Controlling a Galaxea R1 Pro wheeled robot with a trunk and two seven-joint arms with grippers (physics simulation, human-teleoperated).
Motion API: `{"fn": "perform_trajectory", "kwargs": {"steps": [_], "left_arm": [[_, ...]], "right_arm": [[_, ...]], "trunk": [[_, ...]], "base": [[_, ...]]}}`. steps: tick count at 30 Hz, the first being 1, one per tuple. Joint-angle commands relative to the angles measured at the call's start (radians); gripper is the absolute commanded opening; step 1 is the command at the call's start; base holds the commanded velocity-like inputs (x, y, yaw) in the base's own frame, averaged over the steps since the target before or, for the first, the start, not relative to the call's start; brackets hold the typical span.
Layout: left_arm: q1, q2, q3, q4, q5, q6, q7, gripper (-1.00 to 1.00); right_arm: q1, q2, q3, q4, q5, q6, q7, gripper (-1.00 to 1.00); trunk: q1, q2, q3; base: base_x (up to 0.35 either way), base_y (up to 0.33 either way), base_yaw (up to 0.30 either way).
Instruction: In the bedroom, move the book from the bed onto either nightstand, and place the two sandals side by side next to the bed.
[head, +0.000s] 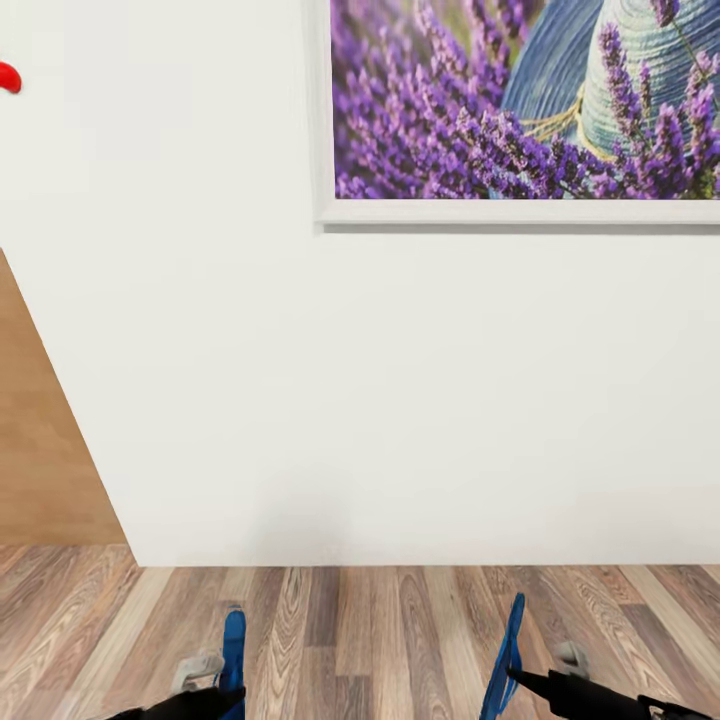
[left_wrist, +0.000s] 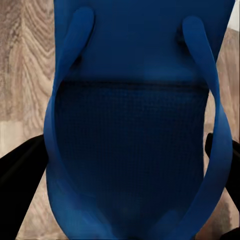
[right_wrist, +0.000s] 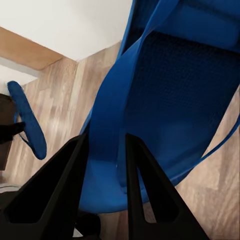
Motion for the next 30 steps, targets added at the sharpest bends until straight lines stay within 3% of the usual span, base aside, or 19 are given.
{"fn": "perform_trajectory", "kwargs": {"steps": [1, 3, 6, 14, 30], "left_arm": [[-0.001, -0.003, 0.017, 0.025, -0.024, -0.021, 0.018, -1.00], [0.000, -0.008, 0.016, 0.069, -0.047, -0.083, 0.066, -1.00], [0.002, -0.012, 0.016, 0.085, -0.055, -0.116, 0.089, -1.00], [0.002, -0.014, 0.017, 0.091, -0.052, -0.128, 0.099, -1.00], [0.003, -0.015, 0.018, 0.092, -0.050, -0.127, 0.099, -1.00]], "right_arm": [[-0.001, 0.008, 0.008, 0.003, -0.011, -0.007, 0.001, -1.00], [-0.001, 0.017, 0.008, 0.003, -0.011, -0.025, -0.005, -1.00], [-0.001, 0.021, 0.008, 0.003, -0.011, -0.032, -0.007, -1.00], [-0.001, 0.021, 0.008, 0.003, -0.011, -0.033, -0.008, -1.00], [-0.001, 0.021, 0.008, 0.003, -0.011, -0.033, -0.008, -1.00]], "trunk": [[-0.004, 0.007, 0.002], [-0.012, 0.021, 0.009], [-0.012, 0.021, 0.009], [-0.012, 0.021, 0.009], [-0.012, 0.021, 0.009]], "base": [[0.000, 0.000, 0.000], [0.000, 0.000, 0.000], [0.000, 0.000, 0.000], [0.000, 0.000, 0.052], [0.000, 0.000, 0.256]]}}
